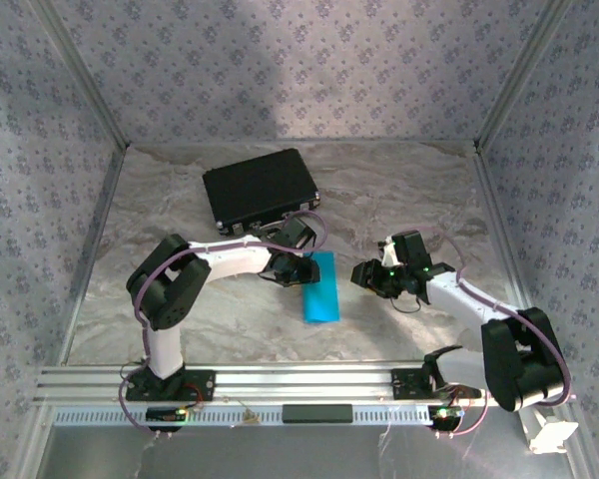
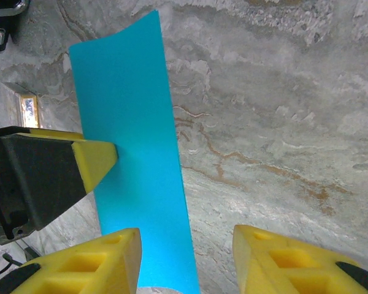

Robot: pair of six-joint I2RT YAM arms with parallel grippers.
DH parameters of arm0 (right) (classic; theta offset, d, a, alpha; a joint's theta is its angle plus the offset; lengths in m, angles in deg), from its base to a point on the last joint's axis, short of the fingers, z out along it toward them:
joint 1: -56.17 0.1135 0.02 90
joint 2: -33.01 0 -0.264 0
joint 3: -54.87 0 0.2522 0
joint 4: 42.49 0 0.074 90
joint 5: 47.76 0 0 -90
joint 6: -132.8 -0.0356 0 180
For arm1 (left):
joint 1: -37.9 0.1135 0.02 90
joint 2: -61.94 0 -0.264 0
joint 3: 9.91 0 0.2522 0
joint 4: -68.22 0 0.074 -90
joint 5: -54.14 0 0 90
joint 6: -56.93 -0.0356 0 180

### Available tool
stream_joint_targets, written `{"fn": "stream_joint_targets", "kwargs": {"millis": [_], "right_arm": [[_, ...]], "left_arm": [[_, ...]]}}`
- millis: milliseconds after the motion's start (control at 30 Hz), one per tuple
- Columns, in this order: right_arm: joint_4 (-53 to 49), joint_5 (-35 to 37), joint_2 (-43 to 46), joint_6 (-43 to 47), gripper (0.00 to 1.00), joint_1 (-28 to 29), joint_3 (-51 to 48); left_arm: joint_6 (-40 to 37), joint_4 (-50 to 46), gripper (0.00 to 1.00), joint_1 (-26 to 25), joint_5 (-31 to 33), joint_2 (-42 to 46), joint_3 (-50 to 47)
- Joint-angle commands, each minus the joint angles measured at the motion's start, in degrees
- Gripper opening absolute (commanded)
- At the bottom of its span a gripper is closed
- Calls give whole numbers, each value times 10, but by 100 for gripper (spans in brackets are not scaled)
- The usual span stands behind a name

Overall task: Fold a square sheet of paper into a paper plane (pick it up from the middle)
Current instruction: First fold the square sheet of paper in half at the center of the table.

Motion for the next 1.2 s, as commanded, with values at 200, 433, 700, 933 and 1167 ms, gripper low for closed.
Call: {"fn": "stream_joint_targets", "kwargs": {"millis": [200,433,700,933,1167], "right_arm": [[20,-11,-30,-7,32,18,8],[62,1,-100,-26,6,67,45],[9,53,-123,-9,2,69,87],[12,51,-45,-19,4,8,26],[8,39,-29,-21,7,-5,5]], "left_arm": [[-11,18,43,0,34,-59,-15],[-12,19,43,-1,34,-60,-16],[-13,20,41,-3,37,-58,-18],[-17,18,42,-4,41,-58,-15],[-26,13,44,-4,37,-67,-4]]}}
